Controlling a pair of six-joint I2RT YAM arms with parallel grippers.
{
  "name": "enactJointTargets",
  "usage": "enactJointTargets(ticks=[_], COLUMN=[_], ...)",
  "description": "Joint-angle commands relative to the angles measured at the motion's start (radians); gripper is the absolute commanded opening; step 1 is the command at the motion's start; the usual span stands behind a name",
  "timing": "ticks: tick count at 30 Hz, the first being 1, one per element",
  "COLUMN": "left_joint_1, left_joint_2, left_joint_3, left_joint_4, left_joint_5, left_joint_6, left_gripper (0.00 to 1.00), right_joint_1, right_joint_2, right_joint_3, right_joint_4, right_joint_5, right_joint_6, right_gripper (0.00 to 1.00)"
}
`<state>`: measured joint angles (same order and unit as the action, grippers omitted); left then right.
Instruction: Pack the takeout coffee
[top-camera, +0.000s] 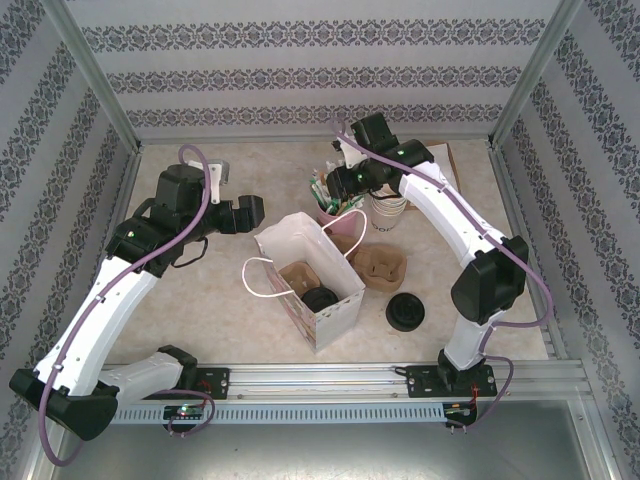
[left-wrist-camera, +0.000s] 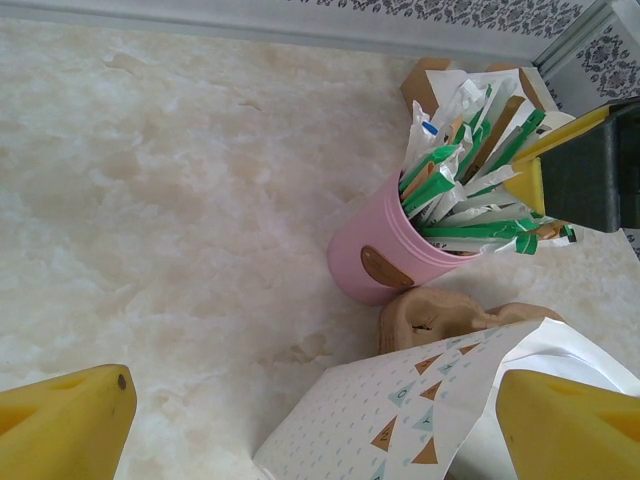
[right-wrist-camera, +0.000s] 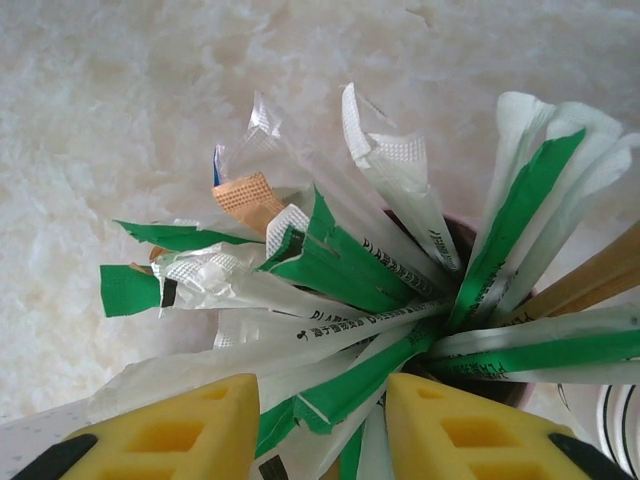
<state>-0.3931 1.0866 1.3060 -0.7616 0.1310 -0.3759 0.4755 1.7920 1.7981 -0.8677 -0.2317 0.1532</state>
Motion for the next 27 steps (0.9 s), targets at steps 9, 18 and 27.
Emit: enactJointTargets(ticks=[9,18,27], left_joint_1=[-0.010,-0.010,-0.011], left_joint_2=[-0.010,-0.006,-0.001], left_joint_3=[-0.010,-0.007,-0.007], left_joint_4=[0.029,0.030,0.030], left_joint_5=[0.015,0.017,0.018], left_joint_6=[-0.018,-0.019,-0.020], left_gripper=[0.93,0.93,0.93], right_joint_1=[0.002,-0.004,-0.004], right_joint_2=[0.025,0.048,0.044], right_joint_3=[0.048,0.098,0.081], right_joint_4=[-0.002,-0.002,-0.007], right_joint_5=[0.040,0.031,0.007], right_joint_6=[0.028,0.052,0.032], right_gripper=[0.34,0.36,0.38])
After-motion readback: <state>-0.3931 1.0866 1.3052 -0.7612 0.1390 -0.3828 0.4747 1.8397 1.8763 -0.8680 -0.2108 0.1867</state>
